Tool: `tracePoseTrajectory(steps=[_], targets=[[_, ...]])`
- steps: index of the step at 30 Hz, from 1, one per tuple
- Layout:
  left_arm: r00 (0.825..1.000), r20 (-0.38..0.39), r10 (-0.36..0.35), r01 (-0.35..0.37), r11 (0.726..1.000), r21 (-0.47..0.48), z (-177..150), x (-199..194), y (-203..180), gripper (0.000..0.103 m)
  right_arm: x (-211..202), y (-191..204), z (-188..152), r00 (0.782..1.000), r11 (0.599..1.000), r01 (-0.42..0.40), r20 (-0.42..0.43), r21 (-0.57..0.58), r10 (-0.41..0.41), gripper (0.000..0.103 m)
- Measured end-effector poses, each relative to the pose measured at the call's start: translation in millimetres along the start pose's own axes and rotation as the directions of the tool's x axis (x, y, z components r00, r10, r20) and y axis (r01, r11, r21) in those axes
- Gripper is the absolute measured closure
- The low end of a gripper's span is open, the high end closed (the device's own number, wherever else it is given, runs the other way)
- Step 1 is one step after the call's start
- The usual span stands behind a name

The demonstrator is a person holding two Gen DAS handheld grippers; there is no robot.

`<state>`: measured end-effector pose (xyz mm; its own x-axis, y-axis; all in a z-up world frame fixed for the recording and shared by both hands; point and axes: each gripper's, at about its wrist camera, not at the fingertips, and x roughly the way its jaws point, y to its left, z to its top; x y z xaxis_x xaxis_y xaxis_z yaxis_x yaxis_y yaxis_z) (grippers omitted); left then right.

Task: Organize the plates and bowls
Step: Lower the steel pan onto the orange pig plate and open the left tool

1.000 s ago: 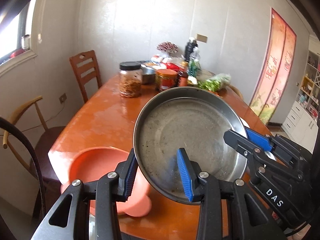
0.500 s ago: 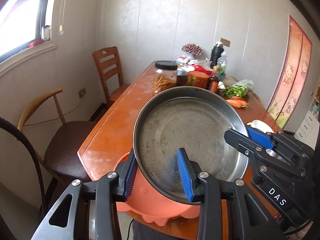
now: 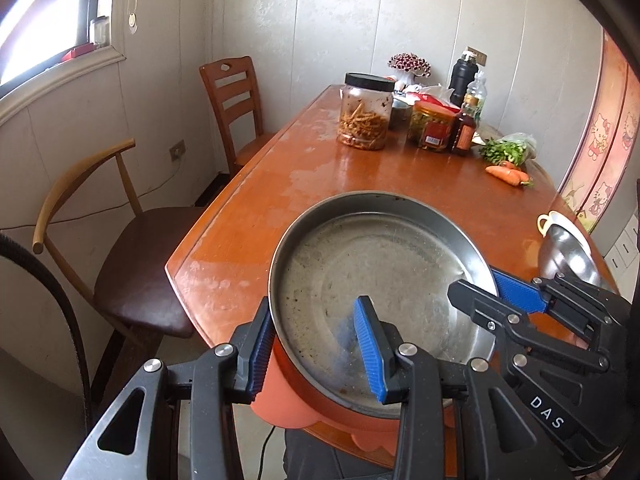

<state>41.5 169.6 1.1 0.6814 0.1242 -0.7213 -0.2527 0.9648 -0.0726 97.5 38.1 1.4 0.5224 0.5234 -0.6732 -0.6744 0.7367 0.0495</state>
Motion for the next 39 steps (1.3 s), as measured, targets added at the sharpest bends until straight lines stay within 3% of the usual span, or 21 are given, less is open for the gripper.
tracePoseTrajectory(steps=[13,32,39], targets=[[1.000,0.004,0.014,-0.014,1.000,0.022,-3.9,12.4,-3.7,0.063,13.3,3.8,-12.8,0.999,0.999,0.037,-0.031,-0.030,-0.038,0.077],[0.999,0.014,0.029,-0.030,0.998,0.046,-10.0,10.3,-9.1,0.063,17.6,2.5,-23.5,0.998,0.999,0.030,-0.053,-0.014,-0.031,0.076],[0.998,0.010,0.057,-0.057,0.996,0.063,-12.8,10.0,-12.6,0.063,15.6,3.5,-24.3,0.999,1.000,0.016,-0.049,-0.012,-0.017,0.071]])
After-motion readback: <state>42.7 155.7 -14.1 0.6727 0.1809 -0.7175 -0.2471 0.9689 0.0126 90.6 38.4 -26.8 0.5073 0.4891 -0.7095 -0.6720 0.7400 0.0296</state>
